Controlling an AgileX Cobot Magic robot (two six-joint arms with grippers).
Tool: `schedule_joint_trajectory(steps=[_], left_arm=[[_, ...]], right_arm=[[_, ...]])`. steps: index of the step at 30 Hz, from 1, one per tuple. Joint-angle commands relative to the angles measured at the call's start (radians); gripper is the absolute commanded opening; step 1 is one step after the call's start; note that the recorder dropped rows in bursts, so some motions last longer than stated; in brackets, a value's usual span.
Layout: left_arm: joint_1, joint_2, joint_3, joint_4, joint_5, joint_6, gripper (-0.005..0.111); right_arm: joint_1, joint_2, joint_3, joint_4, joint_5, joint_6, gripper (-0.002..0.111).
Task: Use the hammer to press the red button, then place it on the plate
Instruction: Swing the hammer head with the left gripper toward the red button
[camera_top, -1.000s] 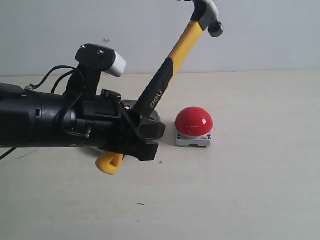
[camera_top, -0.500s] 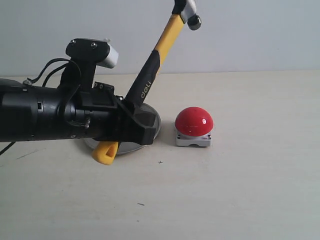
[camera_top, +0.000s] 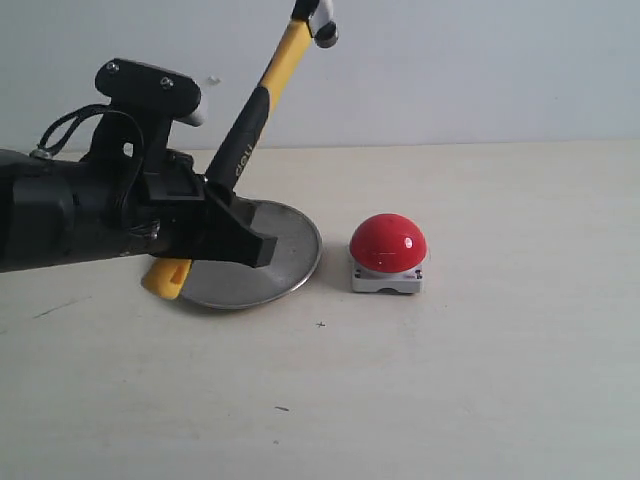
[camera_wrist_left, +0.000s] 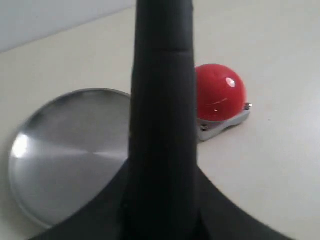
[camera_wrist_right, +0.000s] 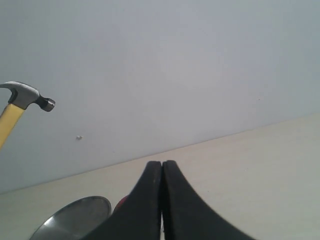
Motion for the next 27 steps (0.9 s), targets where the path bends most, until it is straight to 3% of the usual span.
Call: schedule_joint_trajectory(steps=[1, 8, 10, 16, 19, 23, 25, 27], left_arm=[[-0.005, -0.015, -0.045, -0.026, -0.137, 0.141, 0.0], [-0.005, -0.015, -0.057, -0.026, -0.15, 0.137, 0.0], [-0.005, -0.015, -0.057, -0.026, -0.059, 0.098, 0.0], [0.018, -0.013, -0.075, -0.018, 0.411, -0.024, 0.0], [0.033, -0.013, -0.111, 0.195, 0.552, -0.24, 0.0], [0.045, 0.004, -0.214, 0.676, 0.776, -0.652, 0.0], [0.043, 0.022, -0.265, 0.885, 0.851, -0.853, 0.0], [0.043, 0.032, -0.283, 0.996, 0.858, -0.99, 0.0]], right_arm=[[-0.006, -0.006, 0.005, 0.004, -0.007, -0.001, 0.0], [-0.006, -0.006, 0.005, 0.004, -0.007, -0.001, 0.0], [-0.006, -0.006, 0.005, 0.004, -0.007, -0.001, 0.0], [-0.006, -0.006, 0.005, 0.004, -0.007, -0.001, 0.0], [-0.006, -0.006, 0.005, 0.004, -0.007, -0.001, 0.0], [-0.006, -0.006, 0.005, 0.004, -0.007, -0.001, 0.0], [-0.006, -0.006, 0.005, 0.004, -0.009, -0.001, 0.0], [-0.006, -0.006, 0.005, 0.004, -0.012, -0.001, 0.0]])
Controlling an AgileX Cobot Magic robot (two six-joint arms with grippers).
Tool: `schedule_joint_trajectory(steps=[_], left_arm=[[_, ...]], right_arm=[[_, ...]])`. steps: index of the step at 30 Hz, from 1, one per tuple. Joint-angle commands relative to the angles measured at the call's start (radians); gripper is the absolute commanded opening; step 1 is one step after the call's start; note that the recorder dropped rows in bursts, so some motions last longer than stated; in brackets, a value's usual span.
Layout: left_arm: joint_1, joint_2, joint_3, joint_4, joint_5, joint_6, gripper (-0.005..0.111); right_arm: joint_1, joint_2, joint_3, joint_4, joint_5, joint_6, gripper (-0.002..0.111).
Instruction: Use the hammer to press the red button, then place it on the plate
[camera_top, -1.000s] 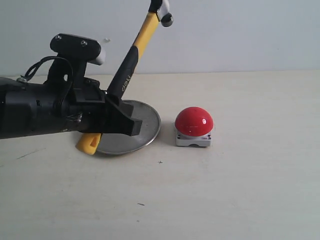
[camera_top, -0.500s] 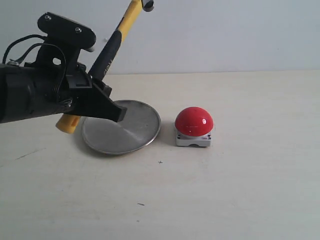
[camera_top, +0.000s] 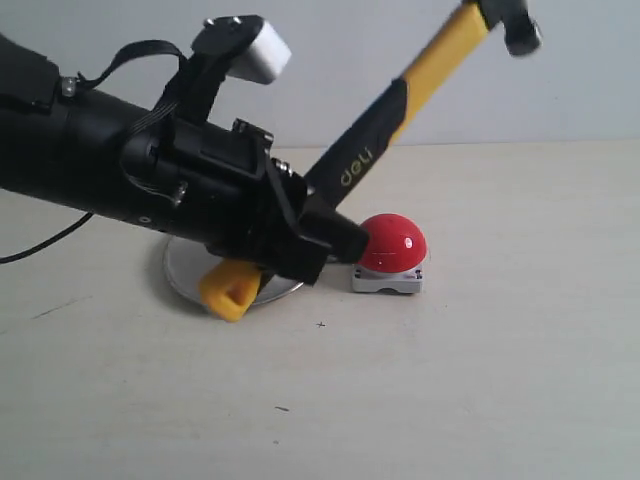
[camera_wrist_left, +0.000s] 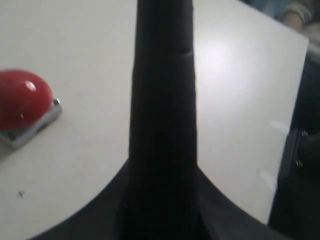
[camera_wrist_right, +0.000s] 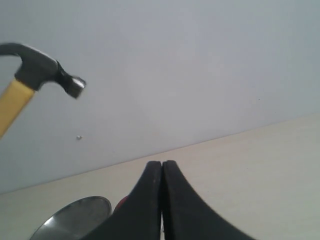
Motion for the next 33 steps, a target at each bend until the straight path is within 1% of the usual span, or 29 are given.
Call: schedule_joint_trajectory(steps=[1, 3, 6, 10, 12, 14, 19, 22, 25, 26, 28, 30, 33], left_arm=[[0.001, 0.018, -0.067, 0.33, 0.072, -0.367, 0.0], [0.001, 0.02, -0.065, 0.401, 0.02, -0.449, 0.0], [0.0, 0.032, -0.064, 0.536, -0.048, -0.62, 0.0], [-0.034, 0.071, -0.064, 0.768, -0.057, -0.841, 0.0], [-0.056, 0.092, -0.064, 0.843, -0.069, -0.92, 0.0], [-0.076, 0.111, -0.064, 0.892, -0.103, -0.984, 0.0], [-0.132, 0.153, -0.064, 0.941, -0.183, -1.084, 0.0], [-0.164, 0.159, -0.064, 1.056, -0.205, -1.227, 0.0], [-0.182, 0.159, -0.064, 1.265, -0.198, -1.434, 0.0], [-0.187, 0.159, -0.064, 1.348, -0.18, -1.535, 0.0], [-0.187, 0.159, -0.064, 1.47, -0.14, -1.657, 0.0], [-0.187, 0.159, -0.064, 1.526, -0.098, -1.723, 0.0], [-0.19, 0.159, -0.064, 1.511, -0.083, -1.725, 0.0]], right_arm=[[-0.006, -0.006, 0.005, 0.004, -0.008, -0.001, 0.0], [-0.006, -0.006, 0.005, 0.004, -0.008, -0.001, 0.0], [-0.006, -0.006, 0.005, 0.004, -0.008, -0.001, 0.0], [-0.006, -0.006, 0.005, 0.004, -0.008, -0.001, 0.0], [-0.006, -0.006, 0.005, 0.004, -0.008, -0.001, 0.0], [-0.006, -0.006, 0.005, 0.004, -0.008, -0.001, 0.0], [-0.006, -0.006, 0.005, 0.004, -0.008, -0.001, 0.0], [-0.006, -0.006, 0.005, 0.004, -0.008, -0.001, 0.0], [-0.006, -0.006, 0.005, 0.004, -0.008, -0.001, 0.0], [-0.006, -0.006, 0.005, 0.004, -0.008, -0.001, 0.0], [-0.006, -0.006, 0.005, 0.004, -0.008, -0.001, 0.0], [-0.006, -0.006, 0.005, 0.004, -0.008, -0.001, 0.0], [-0.006, -0.006, 0.005, 0.004, -0.008, -0.001, 0.0]])
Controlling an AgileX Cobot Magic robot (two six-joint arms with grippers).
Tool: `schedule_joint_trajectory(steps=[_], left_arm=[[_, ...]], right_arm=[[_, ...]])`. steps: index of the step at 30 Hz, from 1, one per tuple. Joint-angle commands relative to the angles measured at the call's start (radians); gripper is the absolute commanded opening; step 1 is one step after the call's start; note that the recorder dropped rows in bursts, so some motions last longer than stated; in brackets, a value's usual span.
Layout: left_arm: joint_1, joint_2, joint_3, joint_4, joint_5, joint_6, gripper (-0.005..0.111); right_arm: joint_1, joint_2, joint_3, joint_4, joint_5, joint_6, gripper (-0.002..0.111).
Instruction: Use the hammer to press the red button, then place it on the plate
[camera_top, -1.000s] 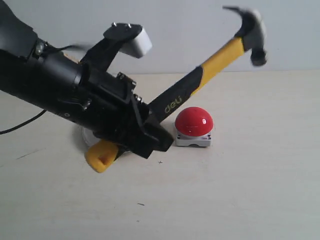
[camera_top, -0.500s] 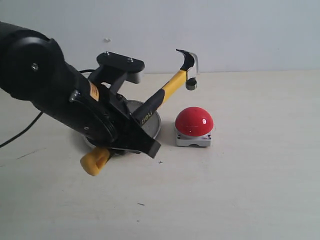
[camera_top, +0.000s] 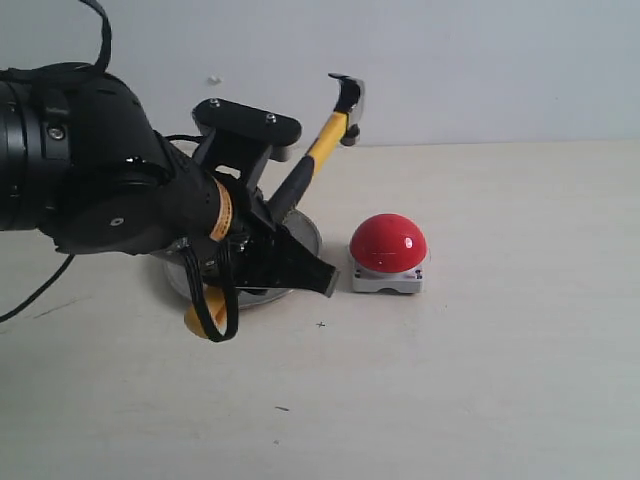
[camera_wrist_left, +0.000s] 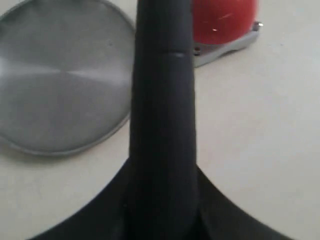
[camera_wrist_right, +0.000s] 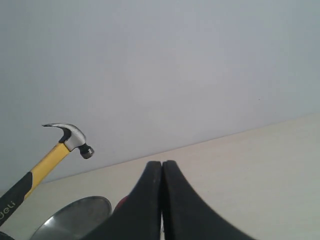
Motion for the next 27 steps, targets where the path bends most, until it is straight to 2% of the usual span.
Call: schedule_joint_trajectory(steps=[1, 9, 17, 22, 27], left_arm=[[-0.014, -0.013, -0.015, 0.056, -0.022, -0.063, 0.0], [-0.086, -0.013, -0.015, 0.103, -0.114, -0.192, 0.0], [-0.171, -0.013, -0.015, 0.267, -0.154, -0.39, 0.0], [-0.21, 0.017, -0.014, 0.268, -0.105, -0.392, 0.0], [-0.212, 0.079, -0.014, 0.259, -0.104, -0.4, 0.0]], right_arm=[[-0.006, -0.006, 0.005, 0.004, -0.008, -0.001, 0.0], [-0.006, -0.006, 0.005, 0.004, -0.009, -0.004, 0.0], [-0.006, -0.006, 0.005, 0.004, -0.009, -0.004, 0.0], [-0.006, -0.006, 0.005, 0.004, -0.009, -0.004, 0.0], [-0.006, -0.006, 0.005, 0.004, -0.009, -0.004, 0.0]])
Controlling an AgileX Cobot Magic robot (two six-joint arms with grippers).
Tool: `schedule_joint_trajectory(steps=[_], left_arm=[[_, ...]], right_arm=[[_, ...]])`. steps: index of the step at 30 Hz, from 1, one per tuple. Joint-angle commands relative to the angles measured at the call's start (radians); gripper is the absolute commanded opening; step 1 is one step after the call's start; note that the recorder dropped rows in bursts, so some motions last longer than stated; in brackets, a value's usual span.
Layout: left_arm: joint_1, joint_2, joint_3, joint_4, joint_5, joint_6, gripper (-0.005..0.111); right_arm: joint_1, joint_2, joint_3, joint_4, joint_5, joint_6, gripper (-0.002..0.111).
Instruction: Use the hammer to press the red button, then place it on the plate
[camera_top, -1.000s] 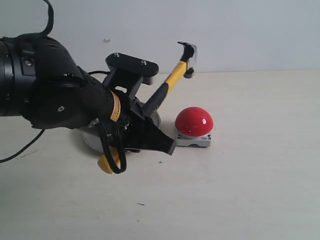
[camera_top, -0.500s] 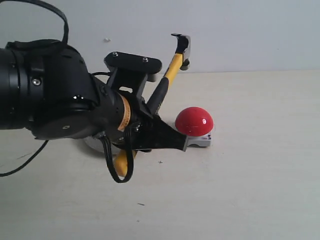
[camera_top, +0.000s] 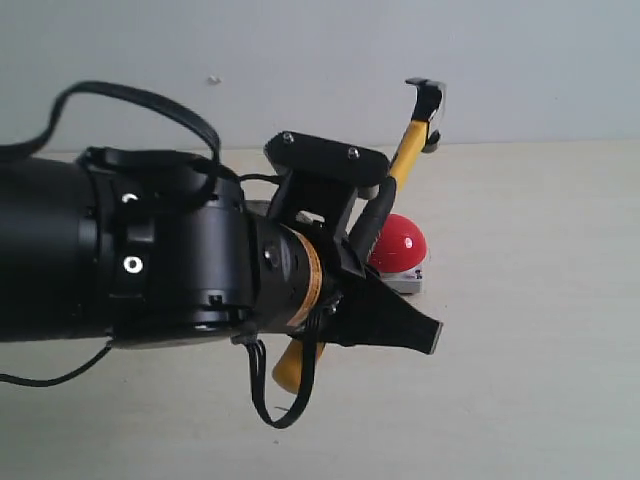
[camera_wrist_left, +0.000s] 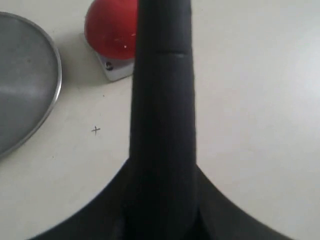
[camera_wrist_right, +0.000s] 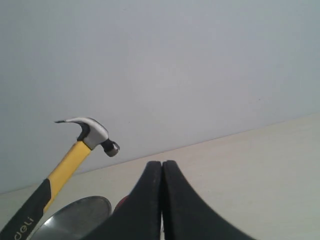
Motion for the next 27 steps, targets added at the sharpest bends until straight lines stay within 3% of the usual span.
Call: schedule_joint_trajectory(steps=[1, 9, 16, 27], left_arm=[[-0.004, 0.038, -0.012, 0.031, -0.02, -0.022, 0.0], [0.002, 0.08, -0.009, 0.025, -0.058, -0.021, 0.0], [0.058, 0.07, 0.049, -0.045, -0.142, 0.028, 0.0], [0.085, 0.067, 0.066, -0.03, -0.155, 0.054, 0.0]], right_arm=[[-0.006, -0.006, 0.005, 0.004, -0.009, -0.004, 0.0], [-0.006, -0.006, 0.005, 0.004, -0.009, -0.004, 0.0], [-0.006, -0.006, 0.005, 0.004, -0.009, -0.004, 0.0], [-0.006, -0.006, 0.005, 0.004, -0.009, -0.002, 0.0]])
